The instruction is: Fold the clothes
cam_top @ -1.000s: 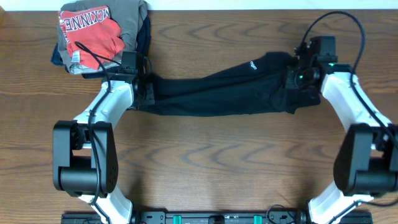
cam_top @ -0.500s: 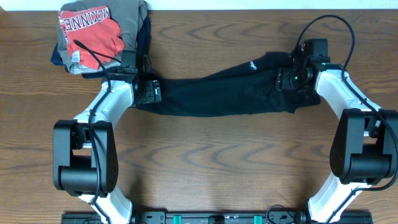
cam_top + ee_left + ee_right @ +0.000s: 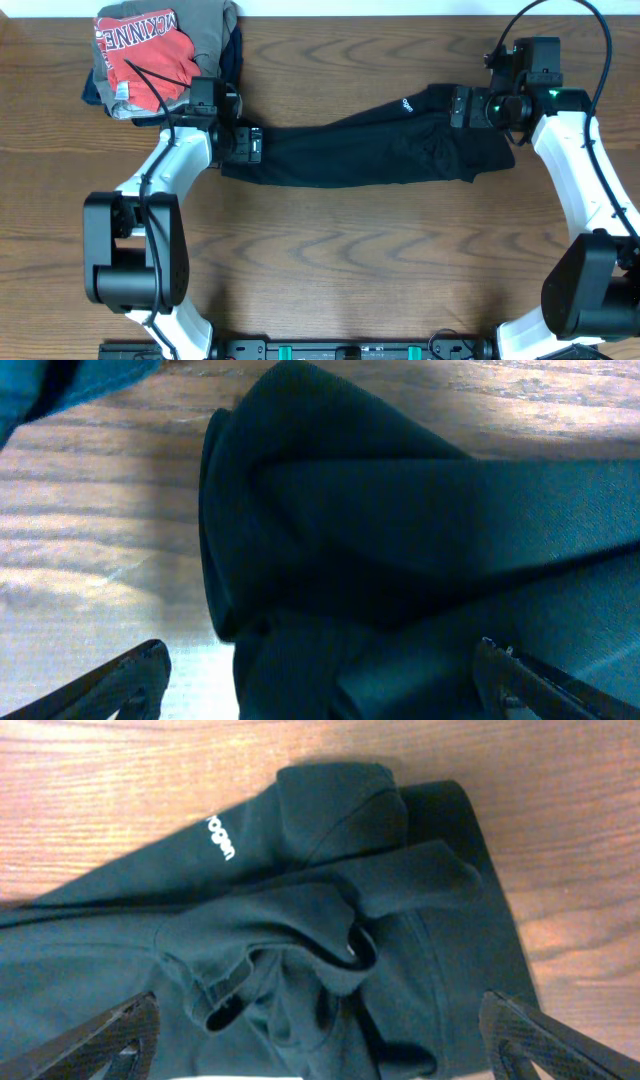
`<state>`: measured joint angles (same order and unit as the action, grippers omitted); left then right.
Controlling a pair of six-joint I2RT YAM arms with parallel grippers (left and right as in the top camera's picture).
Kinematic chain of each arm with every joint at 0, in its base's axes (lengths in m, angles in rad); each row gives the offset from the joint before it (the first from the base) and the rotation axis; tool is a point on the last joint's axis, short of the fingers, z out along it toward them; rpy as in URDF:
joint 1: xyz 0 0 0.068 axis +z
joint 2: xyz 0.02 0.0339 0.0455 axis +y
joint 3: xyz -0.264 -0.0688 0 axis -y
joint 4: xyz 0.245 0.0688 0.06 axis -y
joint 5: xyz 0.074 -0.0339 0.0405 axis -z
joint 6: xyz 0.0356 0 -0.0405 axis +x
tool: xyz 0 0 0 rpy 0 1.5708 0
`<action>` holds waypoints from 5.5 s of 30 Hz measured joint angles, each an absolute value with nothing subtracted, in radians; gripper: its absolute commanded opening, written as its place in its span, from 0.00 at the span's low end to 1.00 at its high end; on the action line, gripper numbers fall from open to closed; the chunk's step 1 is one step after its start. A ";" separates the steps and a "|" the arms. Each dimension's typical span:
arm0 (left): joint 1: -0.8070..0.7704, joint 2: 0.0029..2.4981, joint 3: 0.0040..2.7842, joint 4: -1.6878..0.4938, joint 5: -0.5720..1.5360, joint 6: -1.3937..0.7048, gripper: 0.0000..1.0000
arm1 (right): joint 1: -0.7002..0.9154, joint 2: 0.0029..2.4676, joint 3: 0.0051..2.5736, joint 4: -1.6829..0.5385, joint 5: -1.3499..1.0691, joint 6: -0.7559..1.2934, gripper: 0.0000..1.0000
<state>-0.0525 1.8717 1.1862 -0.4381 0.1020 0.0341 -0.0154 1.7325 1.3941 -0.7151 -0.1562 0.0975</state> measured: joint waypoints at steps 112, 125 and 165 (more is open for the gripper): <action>-0.085 1.739 1.501 -0.836 0.191 -0.040 0.98 | -0.047 2.024 1.394 -0.637 -0.157 0.068 0.86; -0.053 1.739 1.501 -0.842 0.176 -0.017 0.98 | -0.079 2.088 1.403 -0.607 -0.348 0.053 0.63; -0.053 1.739 1.501 -0.849 0.176 -0.002 0.98 | -0.267 2.009 1.852 -1.039 -0.606 -0.136 0.01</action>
<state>-0.0532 1.7393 1.5005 -0.8494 0.1761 -0.0025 -0.2668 2.0090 1.8523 -1.0393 -0.6060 -0.1360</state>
